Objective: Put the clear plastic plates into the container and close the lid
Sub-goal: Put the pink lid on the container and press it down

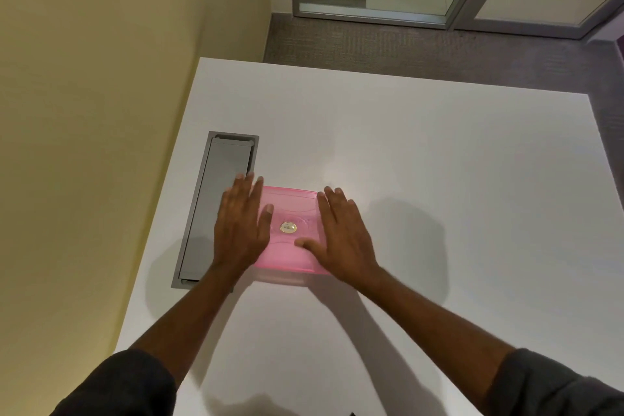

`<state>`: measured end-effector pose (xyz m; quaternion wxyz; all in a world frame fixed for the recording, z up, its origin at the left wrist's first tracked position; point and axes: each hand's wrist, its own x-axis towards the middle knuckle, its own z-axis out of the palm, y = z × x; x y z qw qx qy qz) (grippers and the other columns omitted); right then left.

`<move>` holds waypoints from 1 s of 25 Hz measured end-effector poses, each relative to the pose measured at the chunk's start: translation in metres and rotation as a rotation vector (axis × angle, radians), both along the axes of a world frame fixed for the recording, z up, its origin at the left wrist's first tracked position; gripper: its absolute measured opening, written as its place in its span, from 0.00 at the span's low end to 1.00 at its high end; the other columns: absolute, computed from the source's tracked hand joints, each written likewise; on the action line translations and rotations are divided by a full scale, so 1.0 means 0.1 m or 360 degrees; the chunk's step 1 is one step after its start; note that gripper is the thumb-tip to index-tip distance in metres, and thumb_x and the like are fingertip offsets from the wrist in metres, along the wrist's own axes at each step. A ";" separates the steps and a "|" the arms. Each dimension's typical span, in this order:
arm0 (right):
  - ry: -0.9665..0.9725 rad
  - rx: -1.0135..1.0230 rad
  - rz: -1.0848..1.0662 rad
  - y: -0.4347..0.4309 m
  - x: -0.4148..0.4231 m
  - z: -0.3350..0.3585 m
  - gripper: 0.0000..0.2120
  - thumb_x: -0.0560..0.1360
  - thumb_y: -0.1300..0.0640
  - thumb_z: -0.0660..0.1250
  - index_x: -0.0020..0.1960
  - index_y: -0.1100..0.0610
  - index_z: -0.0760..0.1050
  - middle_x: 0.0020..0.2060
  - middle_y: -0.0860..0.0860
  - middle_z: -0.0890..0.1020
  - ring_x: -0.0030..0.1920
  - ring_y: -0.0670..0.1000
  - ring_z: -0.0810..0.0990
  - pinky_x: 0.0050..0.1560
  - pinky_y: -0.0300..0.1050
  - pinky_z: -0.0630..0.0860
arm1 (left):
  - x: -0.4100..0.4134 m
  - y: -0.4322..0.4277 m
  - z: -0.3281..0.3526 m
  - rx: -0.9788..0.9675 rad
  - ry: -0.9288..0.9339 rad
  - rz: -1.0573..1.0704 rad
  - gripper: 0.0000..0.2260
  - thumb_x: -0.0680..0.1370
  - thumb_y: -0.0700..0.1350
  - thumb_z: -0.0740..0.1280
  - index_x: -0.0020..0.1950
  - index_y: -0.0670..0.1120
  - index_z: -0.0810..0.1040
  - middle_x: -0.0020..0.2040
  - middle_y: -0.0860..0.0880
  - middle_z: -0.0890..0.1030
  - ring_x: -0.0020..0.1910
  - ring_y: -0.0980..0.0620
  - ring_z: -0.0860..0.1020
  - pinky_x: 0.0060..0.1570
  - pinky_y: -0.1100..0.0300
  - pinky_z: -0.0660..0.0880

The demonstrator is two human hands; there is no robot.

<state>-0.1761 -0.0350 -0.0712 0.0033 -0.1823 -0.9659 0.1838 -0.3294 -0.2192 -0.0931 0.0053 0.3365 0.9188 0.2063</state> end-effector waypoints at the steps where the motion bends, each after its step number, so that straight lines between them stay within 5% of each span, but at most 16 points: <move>1: -0.0063 0.0029 0.0020 -0.07 0.04 -0.05 0.52 0.79 0.24 0.56 0.86 0.63 0.54 0.86 0.61 0.55 0.87 0.61 0.50 0.86 0.61 0.52 | 0.03 -0.04 -0.01 -0.0066 -0.0040 -0.0116 0.29 0.87 0.53 0.57 0.86 0.42 0.62 0.87 0.42 0.61 0.88 0.42 0.57 0.85 0.41 0.57; 4: -0.0003 0.0056 -0.0020 -0.12 0.08 -0.16 0.55 0.79 0.22 0.54 0.86 0.64 0.48 0.87 0.60 0.47 0.87 0.59 0.43 0.86 0.62 0.50 | 0.05 -0.08 -0.04 -0.0187 -0.0088 -0.0197 0.31 0.87 0.56 0.52 0.88 0.42 0.56 0.89 0.43 0.55 0.89 0.43 0.52 0.86 0.39 0.54; 12: 0.0240 0.0070 0.0001 -0.10 0.08 -0.41 0.55 0.77 0.25 0.61 0.86 0.63 0.49 0.87 0.59 0.48 0.87 0.61 0.47 0.86 0.63 0.51 | 0.04 -0.10 -0.20 -0.0202 0.0064 -0.0271 0.36 0.86 0.59 0.55 0.89 0.44 0.49 0.90 0.45 0.50 0.89 0.45 0.47 0.88 0.45 0.49; 22: 0.0006 0.0038 0.0071 -0.06 0.16 -0.09 0.57 0.78 0.21 0.54 0.87 0.61 0.42 0.87 0.57 0.42 0.87 0.57 0.39 0.87 0.58 0.45 | 0.18 -0.02 0.18 -0.0513 0.0154 -0.0230 0.38 0.86 0.64 0.48 0.88 0.40 0.51 0.89 0.41 0.49 0.89 0.41 0.48 0.87 0.43 0.52; 25: 0.0024 0.0096 0.0031 0.21 0.37 0.12 0.54 0.79 0.24 0.56 0.87 0.62 0.45 0.87 0.59 0.45 0.87 0.59 0.41 0.87 0.59 0.46 | 0.33 0.10 0.41 -0.0475 0.0095 -0.0148 0.34 0.87 0.59 0.47 0.88 0.40 0.54 0.89 0.40 0.52 0.89 0.40 0.49 0.86 0.41 0.55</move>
